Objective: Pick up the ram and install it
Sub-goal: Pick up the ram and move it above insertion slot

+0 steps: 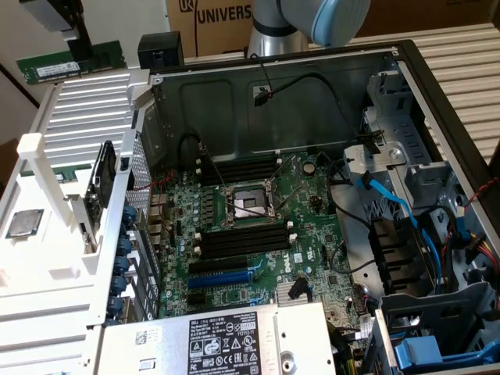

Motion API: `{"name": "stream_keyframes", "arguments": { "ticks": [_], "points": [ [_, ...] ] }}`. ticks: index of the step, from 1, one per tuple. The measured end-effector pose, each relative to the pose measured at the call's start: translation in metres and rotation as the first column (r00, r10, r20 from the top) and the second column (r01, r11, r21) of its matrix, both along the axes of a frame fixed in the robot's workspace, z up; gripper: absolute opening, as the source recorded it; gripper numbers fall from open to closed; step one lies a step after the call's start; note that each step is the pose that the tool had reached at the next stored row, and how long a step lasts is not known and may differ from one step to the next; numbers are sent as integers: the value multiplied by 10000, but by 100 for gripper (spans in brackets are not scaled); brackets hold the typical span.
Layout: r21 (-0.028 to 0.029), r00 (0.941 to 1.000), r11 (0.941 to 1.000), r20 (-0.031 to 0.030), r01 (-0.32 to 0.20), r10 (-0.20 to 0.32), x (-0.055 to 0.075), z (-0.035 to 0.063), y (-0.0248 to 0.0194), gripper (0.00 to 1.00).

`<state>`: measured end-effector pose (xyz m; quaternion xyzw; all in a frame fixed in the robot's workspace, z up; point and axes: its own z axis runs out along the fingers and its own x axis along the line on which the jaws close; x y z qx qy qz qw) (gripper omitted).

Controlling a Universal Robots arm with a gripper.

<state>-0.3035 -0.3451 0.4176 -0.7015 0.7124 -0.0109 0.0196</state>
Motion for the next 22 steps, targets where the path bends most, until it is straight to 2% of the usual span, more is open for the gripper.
{"name": "stream_keyframes", "arguments": {
  "ticks": [3, 6, 8, 10, 22],
  "points": [
    [-12, 10000, 10000, -8, 1, -1, 135, -2, 0, 13],
    [-72, 10000, 10000, -14, 0, 0, 264, -25, 0, 13],
    [-88, 10000, 10000, -14, 0, -1, 321, -50, 0, 13],
    [-91, 10000, 10000, -15, 0, 0, 502, -58, 0, 13],
    [-94, 10000, 10000, -20, 0, 0, 1049, -59, -1, 13]
  ]
}}
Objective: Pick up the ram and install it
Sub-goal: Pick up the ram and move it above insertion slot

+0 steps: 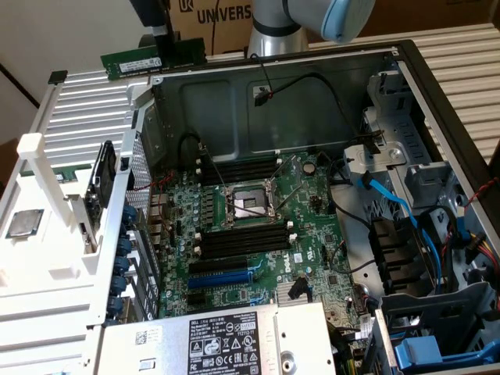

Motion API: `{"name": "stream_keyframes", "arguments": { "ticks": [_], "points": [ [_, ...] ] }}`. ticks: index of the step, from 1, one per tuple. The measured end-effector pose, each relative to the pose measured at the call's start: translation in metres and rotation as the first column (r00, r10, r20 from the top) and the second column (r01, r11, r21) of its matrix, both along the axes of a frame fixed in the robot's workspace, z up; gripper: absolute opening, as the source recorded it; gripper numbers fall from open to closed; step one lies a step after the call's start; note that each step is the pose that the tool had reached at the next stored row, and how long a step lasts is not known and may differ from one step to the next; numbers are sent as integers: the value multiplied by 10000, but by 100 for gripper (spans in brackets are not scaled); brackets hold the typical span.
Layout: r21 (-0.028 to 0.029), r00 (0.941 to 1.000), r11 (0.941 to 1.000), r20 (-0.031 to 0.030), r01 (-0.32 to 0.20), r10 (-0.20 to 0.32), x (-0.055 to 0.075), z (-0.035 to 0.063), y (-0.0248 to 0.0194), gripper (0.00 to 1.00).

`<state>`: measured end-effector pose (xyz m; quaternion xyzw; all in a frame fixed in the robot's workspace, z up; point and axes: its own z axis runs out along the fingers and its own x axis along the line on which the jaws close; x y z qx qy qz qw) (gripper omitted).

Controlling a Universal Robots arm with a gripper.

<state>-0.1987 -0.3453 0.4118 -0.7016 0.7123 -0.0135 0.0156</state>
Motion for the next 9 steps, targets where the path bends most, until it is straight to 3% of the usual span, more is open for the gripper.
{"name": "stream_keyframes", "arguments": {
  "ticks": [9],
  "points": [
    [0, 10000, 10000, 0, 1, -1, 411, -3, -65, 13]
  ]
}}
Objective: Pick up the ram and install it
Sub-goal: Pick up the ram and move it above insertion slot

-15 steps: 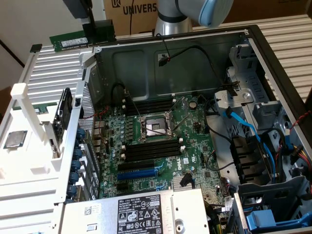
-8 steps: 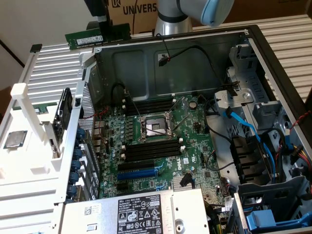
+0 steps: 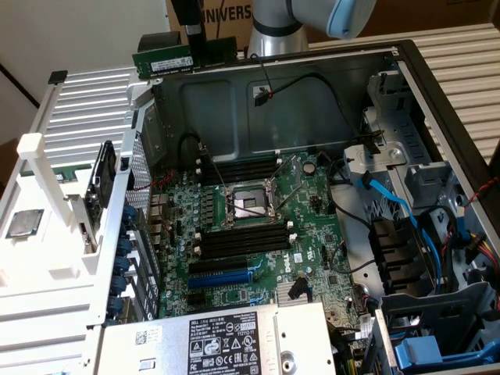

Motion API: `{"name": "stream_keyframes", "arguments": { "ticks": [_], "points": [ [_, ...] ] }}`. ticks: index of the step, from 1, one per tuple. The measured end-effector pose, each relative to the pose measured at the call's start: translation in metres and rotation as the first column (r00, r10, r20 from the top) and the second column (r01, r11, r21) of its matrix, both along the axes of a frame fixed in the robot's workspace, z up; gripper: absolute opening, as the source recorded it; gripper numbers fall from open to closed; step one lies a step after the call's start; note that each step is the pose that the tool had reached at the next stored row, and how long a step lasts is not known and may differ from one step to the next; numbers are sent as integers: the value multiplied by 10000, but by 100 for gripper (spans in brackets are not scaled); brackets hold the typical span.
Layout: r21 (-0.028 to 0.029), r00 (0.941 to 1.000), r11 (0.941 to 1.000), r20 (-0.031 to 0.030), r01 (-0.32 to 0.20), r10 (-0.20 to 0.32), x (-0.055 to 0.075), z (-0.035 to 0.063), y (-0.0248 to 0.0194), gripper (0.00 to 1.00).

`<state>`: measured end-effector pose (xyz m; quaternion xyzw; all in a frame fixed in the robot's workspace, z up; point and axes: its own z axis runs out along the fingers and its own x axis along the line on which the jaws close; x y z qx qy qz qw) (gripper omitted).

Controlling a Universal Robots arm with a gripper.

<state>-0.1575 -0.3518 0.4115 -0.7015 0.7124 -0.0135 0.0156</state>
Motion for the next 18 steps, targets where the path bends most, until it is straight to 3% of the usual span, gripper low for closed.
{"name": "stream_keyframes", "arguments": {
  "ticks": [6, 18],
  "points": [
    [4, 10000, 10000, -2, -1, 1, 219, -36, -130, 13],
    [36, 10000, 10000, 2, 0, 0, 468, -207, -508, 13]
  ]
}}
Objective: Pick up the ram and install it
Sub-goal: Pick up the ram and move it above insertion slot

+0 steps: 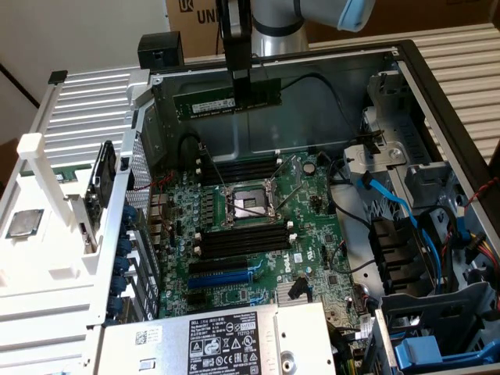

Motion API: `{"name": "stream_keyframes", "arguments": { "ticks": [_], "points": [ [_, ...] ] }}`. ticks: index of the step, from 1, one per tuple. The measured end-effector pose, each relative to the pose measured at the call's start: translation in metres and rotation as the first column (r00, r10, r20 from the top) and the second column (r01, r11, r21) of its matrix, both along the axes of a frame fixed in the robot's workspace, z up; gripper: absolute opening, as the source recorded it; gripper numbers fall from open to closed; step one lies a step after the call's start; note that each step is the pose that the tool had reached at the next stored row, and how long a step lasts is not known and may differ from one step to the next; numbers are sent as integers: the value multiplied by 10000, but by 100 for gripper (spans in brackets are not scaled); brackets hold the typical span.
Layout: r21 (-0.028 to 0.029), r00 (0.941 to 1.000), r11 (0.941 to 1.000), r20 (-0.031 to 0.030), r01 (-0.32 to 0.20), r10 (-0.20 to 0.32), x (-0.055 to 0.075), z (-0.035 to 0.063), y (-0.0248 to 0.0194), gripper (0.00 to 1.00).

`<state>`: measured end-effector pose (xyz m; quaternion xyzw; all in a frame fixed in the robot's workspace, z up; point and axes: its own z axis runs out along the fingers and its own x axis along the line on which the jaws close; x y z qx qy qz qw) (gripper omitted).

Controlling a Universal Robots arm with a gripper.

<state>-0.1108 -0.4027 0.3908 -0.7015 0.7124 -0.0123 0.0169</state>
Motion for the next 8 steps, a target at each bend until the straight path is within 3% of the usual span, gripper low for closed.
{"name": "stream_keyframes", "arguments": {
  "ticks": [2, 8],
  "points": [
    [-2, 10000, 10000, -2, -1, 1, 47, -27, -24, 13],
    [-2, 10000, 10000, -5, 6, -6, 73, -45, -27, 13]
  ]
}}
